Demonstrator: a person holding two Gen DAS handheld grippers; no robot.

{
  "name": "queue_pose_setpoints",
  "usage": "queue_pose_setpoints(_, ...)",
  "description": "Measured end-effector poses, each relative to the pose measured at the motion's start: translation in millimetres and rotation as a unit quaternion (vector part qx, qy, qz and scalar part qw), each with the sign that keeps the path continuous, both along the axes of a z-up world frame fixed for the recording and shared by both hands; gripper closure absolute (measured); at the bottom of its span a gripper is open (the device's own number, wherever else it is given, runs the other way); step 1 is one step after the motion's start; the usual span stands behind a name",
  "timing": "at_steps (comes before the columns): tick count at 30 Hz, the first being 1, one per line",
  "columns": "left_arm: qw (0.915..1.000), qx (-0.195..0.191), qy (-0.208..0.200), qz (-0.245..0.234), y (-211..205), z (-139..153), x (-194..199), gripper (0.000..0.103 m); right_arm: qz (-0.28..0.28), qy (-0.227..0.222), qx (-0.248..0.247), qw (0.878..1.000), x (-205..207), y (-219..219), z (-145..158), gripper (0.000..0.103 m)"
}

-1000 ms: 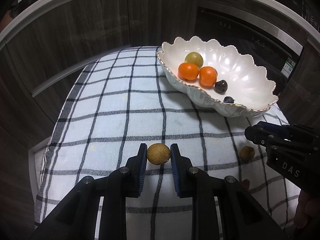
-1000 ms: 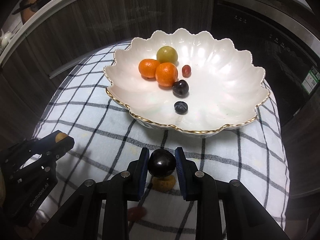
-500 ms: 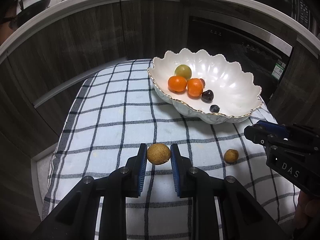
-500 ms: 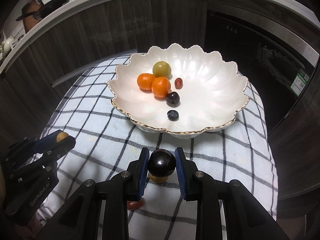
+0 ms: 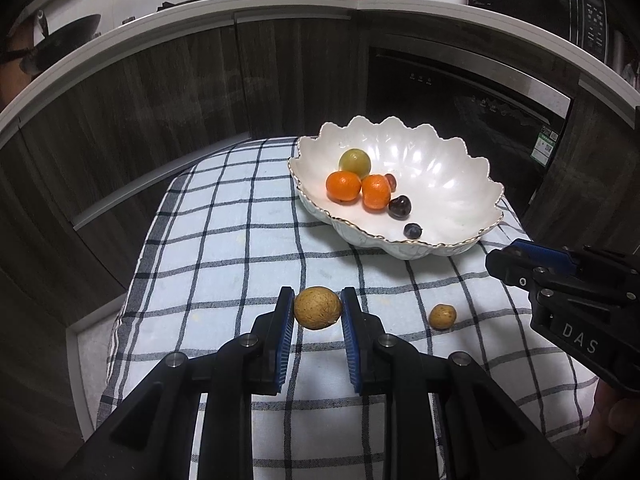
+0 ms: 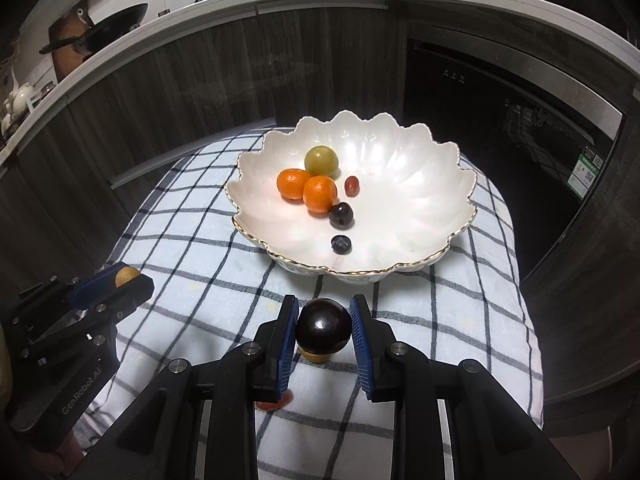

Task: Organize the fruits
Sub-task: 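Lift the brown fruit with the left tool while the right tool lifts the cherry, then carry the brown fruit over the bowl while the right tool carries the cherry there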

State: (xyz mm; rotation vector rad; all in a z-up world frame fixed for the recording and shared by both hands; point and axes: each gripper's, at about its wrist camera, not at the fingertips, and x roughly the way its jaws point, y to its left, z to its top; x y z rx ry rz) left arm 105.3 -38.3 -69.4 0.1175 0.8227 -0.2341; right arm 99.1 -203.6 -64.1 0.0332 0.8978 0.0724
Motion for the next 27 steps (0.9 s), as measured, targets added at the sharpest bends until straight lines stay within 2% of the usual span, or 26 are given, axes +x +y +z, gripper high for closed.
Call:
queue_pose_setpoints(14,0.9998,0.005,-0.015,-0.009,-11,16,4,0.079,-0.009,-0.020,0.005,1.000,-3,-10,16,0.075)
queue_pose_setpoints(27,0.9996,0.002,-0.016,-0.021,-30,25,27,0.079,-0.025,-0.035,0.004,0.999,12,-27,27,0.075)
